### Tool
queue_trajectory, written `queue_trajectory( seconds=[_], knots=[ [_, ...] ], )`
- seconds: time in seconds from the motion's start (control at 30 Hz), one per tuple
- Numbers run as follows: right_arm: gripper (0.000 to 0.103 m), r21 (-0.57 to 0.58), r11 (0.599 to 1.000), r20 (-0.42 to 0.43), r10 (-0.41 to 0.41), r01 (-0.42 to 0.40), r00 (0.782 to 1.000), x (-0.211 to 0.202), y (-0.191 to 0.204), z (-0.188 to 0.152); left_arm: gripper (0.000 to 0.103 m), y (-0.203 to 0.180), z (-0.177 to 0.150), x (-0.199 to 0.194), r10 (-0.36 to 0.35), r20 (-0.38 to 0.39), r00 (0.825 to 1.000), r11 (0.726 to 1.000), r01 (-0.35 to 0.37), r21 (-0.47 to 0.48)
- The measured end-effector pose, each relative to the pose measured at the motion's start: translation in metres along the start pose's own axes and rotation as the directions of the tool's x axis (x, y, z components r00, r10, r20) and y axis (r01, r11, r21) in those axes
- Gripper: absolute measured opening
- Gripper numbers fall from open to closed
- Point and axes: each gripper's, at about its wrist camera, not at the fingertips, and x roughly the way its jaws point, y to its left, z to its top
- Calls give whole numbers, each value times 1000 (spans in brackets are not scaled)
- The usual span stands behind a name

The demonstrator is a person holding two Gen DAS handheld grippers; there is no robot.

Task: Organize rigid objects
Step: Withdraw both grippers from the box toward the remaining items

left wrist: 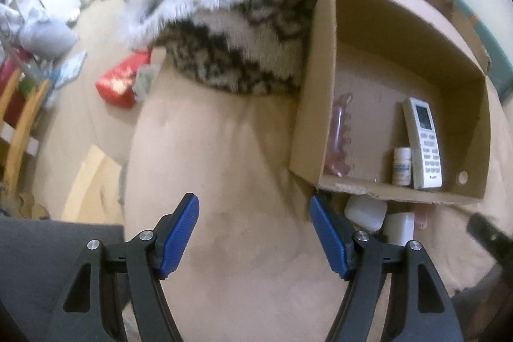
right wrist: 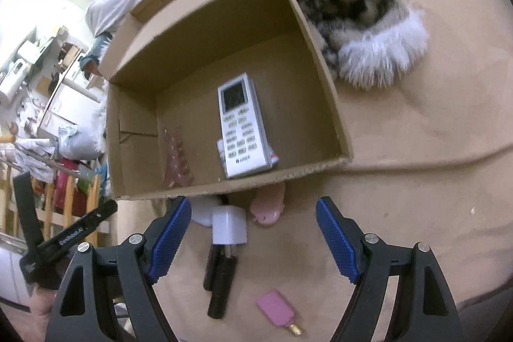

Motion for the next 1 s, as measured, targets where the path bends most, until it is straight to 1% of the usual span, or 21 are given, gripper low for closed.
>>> queue_trajectory(
  seconds=[0.07, 0.17, 0.2, 0.23, 0.3, 0.33, 0.37, 0.4, 0.43, 0.57, 0.67, 0.73, 0.77, 0.8, 0.87, 1.0],
  knots=[
    [85, 18, 1000, -45, 2, -1, 999, 10, -2, -2, 69, -2, 0, 9, -15, -33, 999, 1000, 15, -6],
    [85, 49, 999, -105, 1, 5, 994, 24, -7, -5, 69, -13, -1, 26, -34, -83, 996, 999, 36, 17],
    [85, 54, 999, -118, -2, 9, 993, 27, -8, -5, 66, -18, 0, 33, -44, -98, 994, 999, 47, 25],
    [85, 56, 998, -126, -4, 11, 992, 30, -8, -6, 59, -21, 1, 38, -50, -106, 993, 998, 54, 34],
    [85, 56, 998, -131, 0, 8, 991, 32, -8, -5, 51, -32, 5, 50, -48, -131, 990, 996, 57, 66],
    [85, 55, 998, -130, 4, 4, 991, 33, -7, -5, 51, -37, 8, 58, -67, -156, 985, 994, 80, 73],
    [85, 53, 999, -129, 5, 2, 992, 33, -6, -5, 51, -39, 9, 62, -73, -174, 982, 994, 87, 74],
    [85, 51, 999, -129, 4, 2, 992, 34, -5, -5, 49, -41, 9, 68, -68, -190, 979, 994, 83, 73],
    [85, 51, 999, -129, 4, 3, 992, 34, -4, -5, 43, -41, 10, 72, -64, -195, 979, 994, 79, 69],
    [85, 63, 998, -131, 11, -3, 991, 36, -7, -3, 42, -43, 8, 85, -80, -230, 970, 994, 95, 53],
    [85, 68, 998, -132, 18, -9, 991, 36, -7, -2, 40, -52, 7, 92, -66, -242, 968, 992, 90, 87],
    [85, 66, 998, -136, 15, -6, 991, 38, -6, -2, 26, -55, 5, 95, -32, -243, 970, 992, 61, 112],
    [85, 64, 998, -139, 14, -5, 990, 39, -6, -2, 21, -57, 2, 95, -24, -236, 972, 991, 53, 119],
    [85, 63, 998, -144, 12, -3, 989, 40, -6, -2, 10, -56, 2, 94, -34, -236, 971, 992, 60, 108],
    [85, 62, 998, -153, 11, -1, 988, 43, -6, -2, 10, -53, 4, 93, -59, -241, 969, 994, 80, 80],
    [84, 60, 998, -181, 35, -24, 983, 49, -3, -4, 10, -57, 2, 80, -44, -198, 979, 994, 64, 92]
  ],
)
